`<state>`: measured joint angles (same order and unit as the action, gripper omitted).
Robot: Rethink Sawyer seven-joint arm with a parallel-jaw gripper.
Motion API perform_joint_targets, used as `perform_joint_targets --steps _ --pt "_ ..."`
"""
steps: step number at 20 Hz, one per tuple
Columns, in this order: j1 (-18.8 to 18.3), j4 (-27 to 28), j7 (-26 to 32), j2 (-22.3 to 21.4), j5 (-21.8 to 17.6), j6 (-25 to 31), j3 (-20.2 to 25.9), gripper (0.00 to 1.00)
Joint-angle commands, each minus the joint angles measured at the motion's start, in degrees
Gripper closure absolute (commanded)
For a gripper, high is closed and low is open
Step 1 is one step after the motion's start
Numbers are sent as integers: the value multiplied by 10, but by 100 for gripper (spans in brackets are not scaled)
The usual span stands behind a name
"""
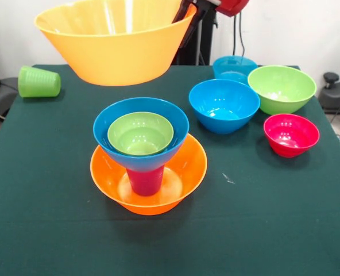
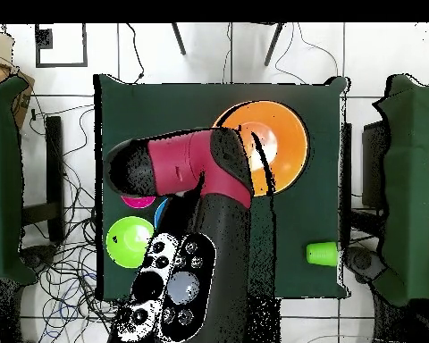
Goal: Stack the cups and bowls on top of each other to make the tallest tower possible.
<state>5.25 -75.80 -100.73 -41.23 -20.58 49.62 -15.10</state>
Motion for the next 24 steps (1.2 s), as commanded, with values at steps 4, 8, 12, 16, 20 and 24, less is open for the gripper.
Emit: perform_joint_targets --steps 4,8,12,16,20,24 --pt "2 45 -67 29 17 55 31 100" --pt "4 62 -76 41 19 58 27 100" --pt "8 82 -88 62 20 59 21 100" --pt "11 106 -104 86 25 58 17 100" --pt "12 121 -109 99 34 62 15 100" --pt "19 112 -111 98 34 58 7 100"
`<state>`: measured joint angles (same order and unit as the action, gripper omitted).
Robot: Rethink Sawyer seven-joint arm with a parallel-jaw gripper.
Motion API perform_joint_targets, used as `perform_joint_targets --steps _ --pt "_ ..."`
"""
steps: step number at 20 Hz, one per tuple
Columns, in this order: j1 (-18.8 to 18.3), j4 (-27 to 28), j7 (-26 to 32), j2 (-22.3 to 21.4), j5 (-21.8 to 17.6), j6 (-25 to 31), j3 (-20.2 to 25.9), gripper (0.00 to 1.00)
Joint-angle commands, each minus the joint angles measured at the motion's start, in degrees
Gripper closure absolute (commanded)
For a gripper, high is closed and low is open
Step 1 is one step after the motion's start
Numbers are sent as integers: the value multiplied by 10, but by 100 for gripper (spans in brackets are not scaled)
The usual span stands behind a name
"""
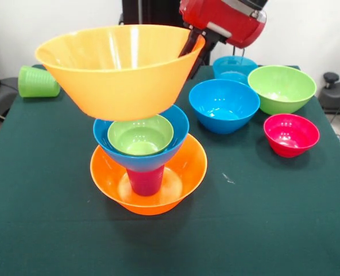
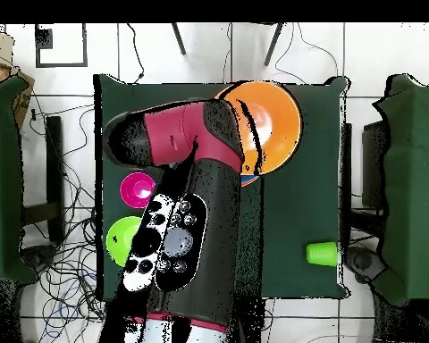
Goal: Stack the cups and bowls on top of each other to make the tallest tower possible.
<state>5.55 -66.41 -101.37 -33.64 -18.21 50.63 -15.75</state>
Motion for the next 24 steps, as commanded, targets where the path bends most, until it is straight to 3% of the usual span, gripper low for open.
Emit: perform_joint_targets --steps 1,15,24 --pt "18 17 -103 21 10 52 10 100" --pt "37 51 -93 31 24 99 -11 100" --pt "37 36 -87 29 32 76 -15 100"
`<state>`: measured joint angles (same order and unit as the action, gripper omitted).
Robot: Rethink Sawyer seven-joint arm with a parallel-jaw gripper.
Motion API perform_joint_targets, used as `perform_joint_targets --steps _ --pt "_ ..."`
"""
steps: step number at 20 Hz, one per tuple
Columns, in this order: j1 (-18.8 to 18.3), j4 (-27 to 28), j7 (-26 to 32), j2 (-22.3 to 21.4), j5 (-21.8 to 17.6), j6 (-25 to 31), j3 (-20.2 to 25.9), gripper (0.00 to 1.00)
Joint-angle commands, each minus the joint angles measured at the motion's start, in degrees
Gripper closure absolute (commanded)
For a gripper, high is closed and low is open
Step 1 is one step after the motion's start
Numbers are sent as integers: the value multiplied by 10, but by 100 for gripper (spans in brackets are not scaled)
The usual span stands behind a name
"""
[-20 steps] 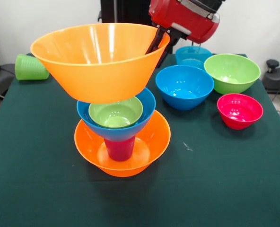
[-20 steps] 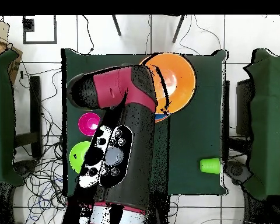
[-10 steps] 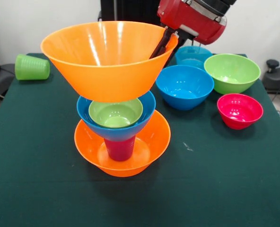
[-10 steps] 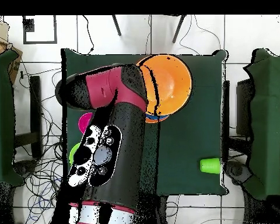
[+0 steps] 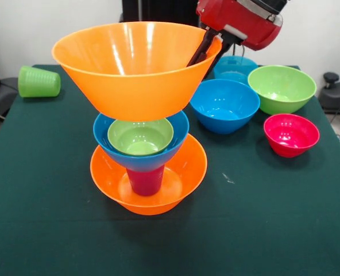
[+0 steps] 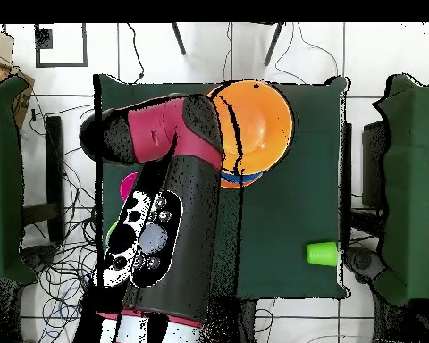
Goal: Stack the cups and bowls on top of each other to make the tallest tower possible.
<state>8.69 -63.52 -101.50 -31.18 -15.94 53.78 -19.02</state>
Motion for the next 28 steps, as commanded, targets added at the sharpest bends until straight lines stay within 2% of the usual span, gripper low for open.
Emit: perform_joint_targets --steps 1,17,28 --pt "6 6 -86 5 9 43 17 100" --pt "-3 -5 -90 21 22 10 28 100" --pt "7 16 -108 49 27 6 15 100"
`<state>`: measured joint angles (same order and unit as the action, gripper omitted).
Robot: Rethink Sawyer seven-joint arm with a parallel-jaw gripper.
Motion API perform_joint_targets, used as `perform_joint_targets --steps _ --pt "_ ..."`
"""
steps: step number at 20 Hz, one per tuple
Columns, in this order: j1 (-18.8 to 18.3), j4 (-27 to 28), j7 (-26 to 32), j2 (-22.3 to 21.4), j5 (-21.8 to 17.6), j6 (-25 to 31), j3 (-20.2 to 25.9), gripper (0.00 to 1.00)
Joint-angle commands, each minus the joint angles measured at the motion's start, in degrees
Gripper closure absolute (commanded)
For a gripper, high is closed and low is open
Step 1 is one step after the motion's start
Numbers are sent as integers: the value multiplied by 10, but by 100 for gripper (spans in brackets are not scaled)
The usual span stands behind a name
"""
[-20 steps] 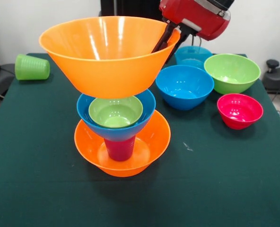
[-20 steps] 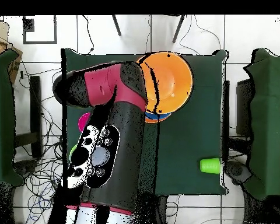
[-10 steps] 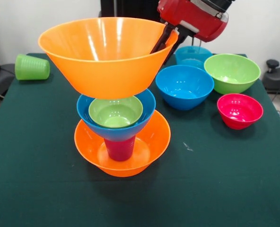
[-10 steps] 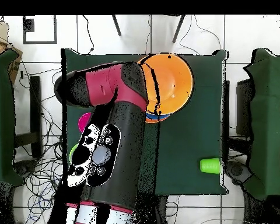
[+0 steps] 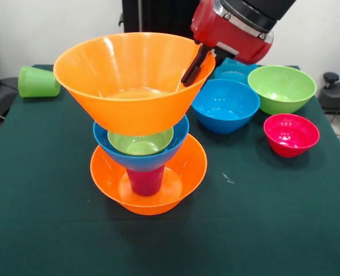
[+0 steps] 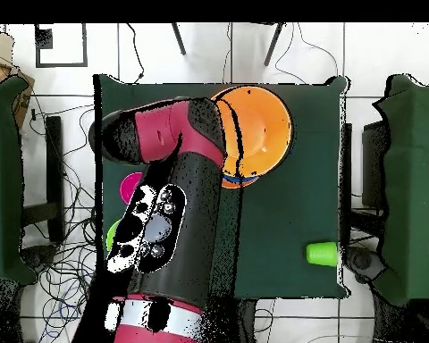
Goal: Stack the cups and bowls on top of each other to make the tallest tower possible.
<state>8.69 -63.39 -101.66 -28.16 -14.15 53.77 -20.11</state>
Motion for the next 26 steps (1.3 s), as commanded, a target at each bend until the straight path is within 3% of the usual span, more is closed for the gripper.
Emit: perform_joint_targets --steps 1,26 --pt "8 12 -107 18 10 5 24 100" --pt "17 -12 -106 12 11 -20 16 100"
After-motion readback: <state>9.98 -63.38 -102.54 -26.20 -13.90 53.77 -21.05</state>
